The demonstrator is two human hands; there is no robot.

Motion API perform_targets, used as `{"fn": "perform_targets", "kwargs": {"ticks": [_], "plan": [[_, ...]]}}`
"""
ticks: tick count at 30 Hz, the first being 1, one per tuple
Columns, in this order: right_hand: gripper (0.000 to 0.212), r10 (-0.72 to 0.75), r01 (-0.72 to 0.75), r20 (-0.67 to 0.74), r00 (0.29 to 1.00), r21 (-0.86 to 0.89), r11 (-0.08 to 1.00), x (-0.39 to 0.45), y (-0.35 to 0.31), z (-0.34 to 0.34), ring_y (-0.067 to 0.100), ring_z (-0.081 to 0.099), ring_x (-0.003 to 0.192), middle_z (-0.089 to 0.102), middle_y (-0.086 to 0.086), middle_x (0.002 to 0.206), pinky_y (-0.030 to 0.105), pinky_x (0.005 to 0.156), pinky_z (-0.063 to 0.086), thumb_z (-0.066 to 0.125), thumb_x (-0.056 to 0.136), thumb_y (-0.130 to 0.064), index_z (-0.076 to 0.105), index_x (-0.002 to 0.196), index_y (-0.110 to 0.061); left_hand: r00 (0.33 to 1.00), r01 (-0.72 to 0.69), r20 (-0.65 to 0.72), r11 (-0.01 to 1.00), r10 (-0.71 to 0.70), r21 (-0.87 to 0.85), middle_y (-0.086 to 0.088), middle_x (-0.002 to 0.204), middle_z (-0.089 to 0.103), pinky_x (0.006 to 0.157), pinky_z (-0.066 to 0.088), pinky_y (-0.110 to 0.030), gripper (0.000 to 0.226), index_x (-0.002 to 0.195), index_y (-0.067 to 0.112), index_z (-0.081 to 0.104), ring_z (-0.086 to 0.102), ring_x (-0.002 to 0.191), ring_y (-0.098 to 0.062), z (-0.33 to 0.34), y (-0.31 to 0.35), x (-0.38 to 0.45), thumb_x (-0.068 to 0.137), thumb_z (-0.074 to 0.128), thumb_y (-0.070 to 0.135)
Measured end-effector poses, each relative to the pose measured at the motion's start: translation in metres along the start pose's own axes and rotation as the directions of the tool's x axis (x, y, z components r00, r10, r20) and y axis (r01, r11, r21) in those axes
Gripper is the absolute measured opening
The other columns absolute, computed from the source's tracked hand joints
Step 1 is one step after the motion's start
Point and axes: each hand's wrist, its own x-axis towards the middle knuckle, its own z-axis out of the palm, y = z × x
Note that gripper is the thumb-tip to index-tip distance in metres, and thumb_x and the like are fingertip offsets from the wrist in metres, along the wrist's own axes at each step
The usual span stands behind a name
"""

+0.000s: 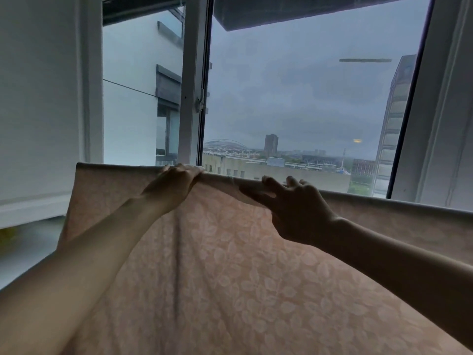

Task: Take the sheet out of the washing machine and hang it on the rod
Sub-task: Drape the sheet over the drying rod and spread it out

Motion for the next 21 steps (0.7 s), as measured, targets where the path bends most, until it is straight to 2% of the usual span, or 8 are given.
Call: {"fn": "perform_targets", "kwargs": {"ticks": [4, 7, 10, 13, 15, 17, 19, 21], "plan": [[0.077, -0.011, 0.01, 0.017, 1.0, 0.043, 0.999, 0.006, 0.003, 0.004, 0.022, 0.055, 0.063, 0.055, 0.005, 0.116, 0.024, 0.046, 0.039, 0.058, 0.082, -0.028, 0.021, 0.148, -0.041, 0.994, -0.094, -0.058, 0.995, 0.093, -0.016, -0.01, 0.111, 0.07, 0.095, 0.05, -0.034, 0.027, 0.117, 0.012, 0.067, 0.067, 0.101, -0.024, -0.007, -0.012, 0.008, 0.091, 0.061, 0.017], [0.077, -0.04, 0.039, 0.009, 0.999, 0.075, 0.996, 0.014, 0.004, 0.007, 0.015, 0.05, 0.056, 0.056, 0.001, 0.105, 0.018, 0.044, 0.028, 0.056, 0.084, -0.025, 0.016, 0.148, -0.041, 0.987, -0.11, -0.111, 0.994, 0.113, 0.028, -0.01, 0.097, 0.073, 0.084, 0.055, -0.035, 0.017, 0.103, 0.012, 0.071, 0.069, 0.087, -0.023, -0.005, -0.018, 0.006, 0.092, 0.06, 0.017], [0.076, -0.045, 0.046, -0.017, 0.999, 0.079, 0.996, 0.021, 0.003, 0.007, 0.011, 0.044, 0.047, 0.055, 0.001, 0.092, 0.018, 0.042, 0.028, 0.056, 0.085, -0.026, 0.018, 0.149, -0.039, 0.98, -0.151, -0.128, 0.988, 0.154, 0.031, -0.014, 0.113, 0.069, 0.088, 0.055, -0.037, 0.013, 0.101, 0.01, 0.064, 0.067, 0.102, -0.023, -0.002, -0.02, -0.002, 0.094, 0.055, 0.015], [0.077, -0.012, 0.014, -0.038, 0.999, 0.062, 0.998, 0.027, -0.005, 0.009, 0.013, 0.045, 0.049, 0.054, 0.002, 0.087, 0.019, 0.042, 0.028, 0.059, 0.084, -0.028, 0.019, 0.148, -0.04, 0.965, -0.229, -0.122, 0.973, 0.232, 0.039, -0.01, 0.134, 0.056, 0.102, 0.045, -0.035, 0.025, 0.117, 0.005, 0.061, 0.054, 0.123, -0.019, 0.004, -0.026, -0.018, 0.093, 0.057, 0.011], [0.08, 0.024, -0.023, -0.04, 0.999, 0.04, 0.999, 0.028, -0.013, 0.011, 0.021, 0.054, 0.06, 0.059, 0.007, 0.1, 0.022, 0.045, 0.031, 0.061, 0.082, -0.03, 0.018, 0.148, -0.041, 0.967, -0.217, -0.12, 0.972, 0.226, 0.087, -0.007, 0.141, 0.049, 0.109, 0.039, -0.037, 0.025, 0.116, 0.005, 0.061, 0.047, 0.131, -0.02, 0.008, -0.034, -0.027, 0.092, 0.058, 0.008], [0.082, 0.037, -0.037, -0.041, 0.998, -0.004, 0.999, 0.029, -0.018, 0.016, 0.031, 0.06, 0.08, 0.056, 0.014, 0.127, 0.03, 0.054, 0.042, 0.063, 0.08, -0.034, 0.018, 0.149, -0.039, 0.967, -0.22, -0.093, 0.962, 0.237, 0.161, -0.007, 0.145, 0.042, 0.113, 0.032, -0.04, 0.019, 0.109, 0.006, 0.063, 0.04, 0.135, -0.022, 0.012, -0.04, -0.029, 0.091, 0.059, 0.008], [0.083, 0.032, -0.033, -0.031, 0.999, -0.039, 0.999, 0.03, -0.023, 0.017, 0.037, 0.057, 0.101, 0.041, 0.017, 0.145, 0.04, 0.07, 0.047, 0.062, 0.08, -0.038, 0.016, 0.149, -0.038, 0.966, -0.231, -0.07, 0.95, 0.251, 0.211, -0.01, 0.148, 0.038, 0.115, 0.028, -0.043, 0.013, 0.101, 0.006, 0.063, 0.034, 0.138, -0.024, 0.016, -0.04, -0.03, 0.089, 0.062, 0.004], [0.082, 0.007, -0.007, 0.005, 1.0, -0.025, 1.0, 0.029, -0.026, 0.018, 0.038, 0.044, 0.122, 0.016, 0.016, 0.157, 0.046, 0.088, 0.041, 0.053, 0.087, -0.04, 0.0, 0.15, -0.039, 0.965, -0.231, -0.071, 0.948, 0.252, 0.216, -0.011, 0.149, 0.036, 0.115, 0.027, -0.045, 0.011, 0.097, 0.007, 0.063, 0.032, 0.14, -0.026, 0.02, -0.038, -0.033, 0.088, 0.062, 0.001]]}}
